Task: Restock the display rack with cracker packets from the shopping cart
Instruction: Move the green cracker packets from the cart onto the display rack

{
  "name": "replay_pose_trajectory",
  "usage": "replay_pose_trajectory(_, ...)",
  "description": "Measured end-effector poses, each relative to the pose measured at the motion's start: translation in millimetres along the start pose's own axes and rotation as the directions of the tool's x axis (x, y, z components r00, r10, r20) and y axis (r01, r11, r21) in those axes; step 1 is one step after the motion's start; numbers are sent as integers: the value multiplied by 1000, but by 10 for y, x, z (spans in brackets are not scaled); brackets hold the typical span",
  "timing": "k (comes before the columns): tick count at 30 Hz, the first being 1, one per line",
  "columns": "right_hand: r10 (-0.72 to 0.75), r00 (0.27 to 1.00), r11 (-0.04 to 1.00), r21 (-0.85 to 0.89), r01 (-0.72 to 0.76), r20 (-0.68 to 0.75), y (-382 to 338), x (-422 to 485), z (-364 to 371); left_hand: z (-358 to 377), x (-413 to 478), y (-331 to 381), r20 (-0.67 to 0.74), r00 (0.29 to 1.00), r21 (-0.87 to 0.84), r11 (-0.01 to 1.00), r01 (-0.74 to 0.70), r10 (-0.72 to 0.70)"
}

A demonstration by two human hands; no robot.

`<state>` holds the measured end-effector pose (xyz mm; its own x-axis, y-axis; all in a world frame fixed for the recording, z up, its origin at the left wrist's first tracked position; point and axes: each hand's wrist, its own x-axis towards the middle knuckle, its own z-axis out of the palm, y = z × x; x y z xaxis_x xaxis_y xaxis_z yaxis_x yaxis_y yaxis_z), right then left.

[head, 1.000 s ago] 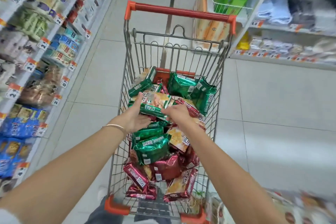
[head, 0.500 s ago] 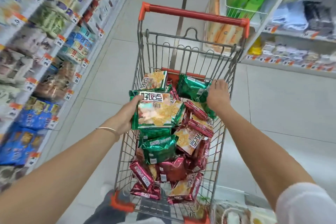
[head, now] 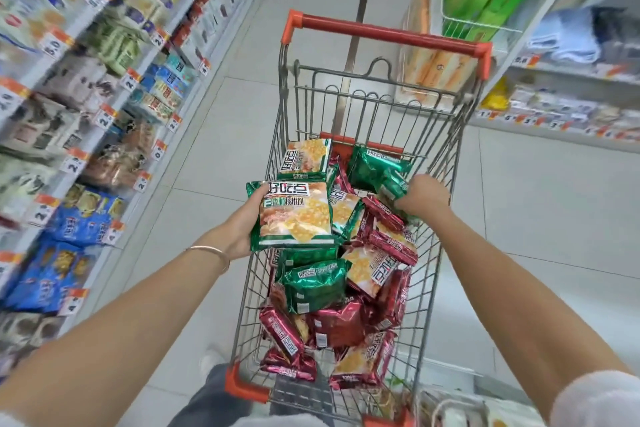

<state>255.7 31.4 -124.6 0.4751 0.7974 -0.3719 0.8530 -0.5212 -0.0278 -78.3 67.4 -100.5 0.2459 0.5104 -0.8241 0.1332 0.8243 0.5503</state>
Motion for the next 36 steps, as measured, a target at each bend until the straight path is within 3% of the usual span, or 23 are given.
replay_pose_trajectory(2, -196, 961, 980, -70, 186, -196, -13, -198, 2, 39, 13, 10, -2, 1000, 12, 1000, -1, 1)
replay_pose_trajectory(5, -440, 746, 876, -55, 480, -499, 19, -538, -29, 68, -13, 91, 7, 1000, 45, 999, -8, 8)
replay_pose_trajectory(7, -478, 557, 801, -78, 593, -679, 51, -698, -60, 71, -67, 158, 9, 1000, 58, 998, -9, 9)
replay_pose_trajectory(9, -481, 482, 778, -103, 619, -732, 58, -804, -126, 56, -72, 191, 40, 999, 51, 999, -15, 13)
replay_pose_trajectory(11, -535, 535, 728, -36, 684, -653, 33, -926, -169, 94, -112, 234, 84, 996, 81, 996, -32, 26)
replay_pose_trajectory(13, -515, 678, 720, 165, 674, -525, -104, -1121, -271, 157, -177, 264, 103, 995, 181, 983, -37, 18)
replay_pose_trajectory(14, -508, 707, 711, 223, 667, -492, -170, -1170, -272, 196, -202, 264, 98, 995, 238, 971, -33, 10)
replay_pose_trajectory(19, -560, 743, 772, 94, 629, -366, -219, -1287, -34, 254, -310, 151, 155, 988, 341, 939, -42, -13)
replay_pose_trajectory(20, -529, 766, 798, 91, 595, -365, -178, -1268, 27, 278, -384, 137, 163, 987, 329, 942, -69, 15)
replay_pose_trajectory(21, -375, 872, 836, 292, 465, -314, -190, -1341, -44, 259, -401, 117, 174, 983, 331, 938, -107, 51)
replay_pose_trajectory(23, 19, 974, 683, 714, 153, -226, -205, -1494, -153, 219, -459, 99, 184, 978, 350, 923, -159, 98)
replay_pose_trajectory(24, 90, 994, 547, 837, 4, -63, -191, -1561, -172, 162, -361, 78, 191, 976, 355, 920, -167, 103)
replay_pose_trajectory(26, -94, 946, 189, 939, -287, 309, -223, -1755, -208, 45, -25, 19, 230, 968, 376, 908, -185, 102)
replay_pose_trajectory(27, -204, 903, 80, 926, -370, 378, -270, -1886, -175, 29, -2, 5, 259, 961, 382, 904, -194, 97)
replay_pose_trajectory(30, -298, 865, -93, 890, -447, 404, -411, -2362, -25, 202, -594, -28, 302, 947, 460, 854, -245, 109)
replay_pose_trajectory(34, -144, 914, -268, 874, -404, 378, -493, -3133, 224, 355, -1624, -320, 455, 889, 660, 649, -378, 54)
replay_pose_trajectory(36, -56, 932, -316, 879, -357, 359, -462, -3560, 375, 318, -1743, -541, 514, 858, 662, 636, -396, -1)
